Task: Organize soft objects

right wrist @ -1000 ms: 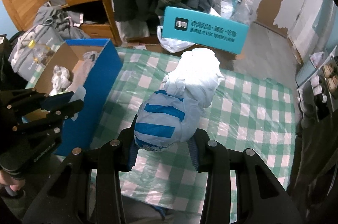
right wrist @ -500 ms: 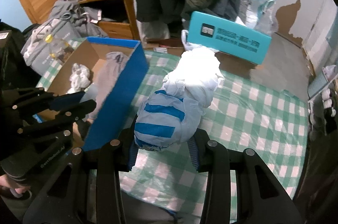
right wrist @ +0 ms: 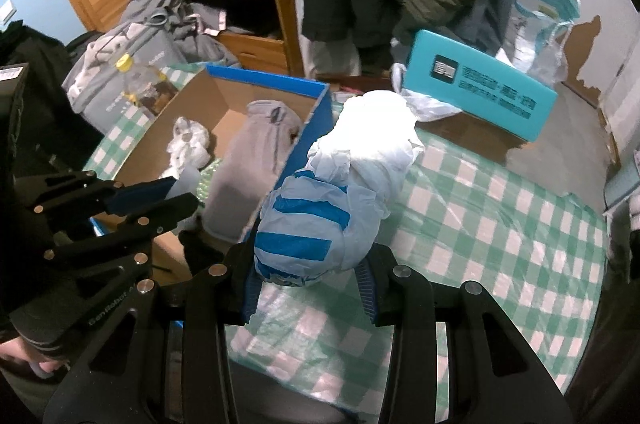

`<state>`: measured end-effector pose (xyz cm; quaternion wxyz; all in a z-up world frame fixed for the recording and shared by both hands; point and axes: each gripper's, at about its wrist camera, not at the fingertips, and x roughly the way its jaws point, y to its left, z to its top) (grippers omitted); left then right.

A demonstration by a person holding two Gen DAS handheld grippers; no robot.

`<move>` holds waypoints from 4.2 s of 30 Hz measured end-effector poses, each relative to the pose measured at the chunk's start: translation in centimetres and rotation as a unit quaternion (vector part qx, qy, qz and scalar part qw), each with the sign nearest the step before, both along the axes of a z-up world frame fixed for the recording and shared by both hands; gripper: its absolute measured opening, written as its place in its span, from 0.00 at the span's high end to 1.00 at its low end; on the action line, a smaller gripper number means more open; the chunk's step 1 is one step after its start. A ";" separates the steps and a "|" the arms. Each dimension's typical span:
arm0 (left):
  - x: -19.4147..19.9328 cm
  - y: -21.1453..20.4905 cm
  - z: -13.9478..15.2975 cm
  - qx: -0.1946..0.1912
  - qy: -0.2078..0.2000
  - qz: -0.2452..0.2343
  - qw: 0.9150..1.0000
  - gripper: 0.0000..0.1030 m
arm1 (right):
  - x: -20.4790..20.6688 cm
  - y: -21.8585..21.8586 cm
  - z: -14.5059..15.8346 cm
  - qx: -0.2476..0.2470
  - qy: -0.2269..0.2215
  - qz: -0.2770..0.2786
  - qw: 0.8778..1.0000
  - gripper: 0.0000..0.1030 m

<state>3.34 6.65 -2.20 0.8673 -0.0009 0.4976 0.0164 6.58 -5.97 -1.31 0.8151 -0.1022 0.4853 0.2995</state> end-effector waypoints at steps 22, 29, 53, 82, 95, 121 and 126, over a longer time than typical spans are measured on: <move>-1.3 6.0 -1.7 -0.017 0.017 0.054 0.998 0.85 | -0.6 7.7 -1.3 -0.002 0.022 0.058 0.998 0.62; -1.3 7.3 -2.6 -0.018 0.028 0.067 0.997 0.84 | -0.4 9.0 -2.1 -0.002 0.037 0.066 0.997 0.62; -1.9 8.5 -2.0 -0.016 0.020 0.087 0.996 0.47 | 0.2 8.6 -1.4 0.012 0.037 0.052 0.998 0.41; -3.4 5.5 4.5 0.032 -0.055 0.070 0.996 0.06 | -1.3 1.9 5.0 0.037 -0.067 -0.018 0.997 0.30; -3.4 3.8 5.7 0.046 -0.074 0.056 0.995 0.01 | -1.3 -0.1 5.1 0.036 -0.080 -0.036 0.995 0.29; -3.1 2.8 5.9 0.050 -0.075 0.048 0.995 0.01 | -0.9 -1.3 4.9 0.040 -0.077 -0.054 0.995 0.29; -3.1 2.8 5.9 0.050 -0.076 0.049 0.995 0.01 | -0.9 -1.3 4.9 0.039 -0.078 -0.054 0.995 0.29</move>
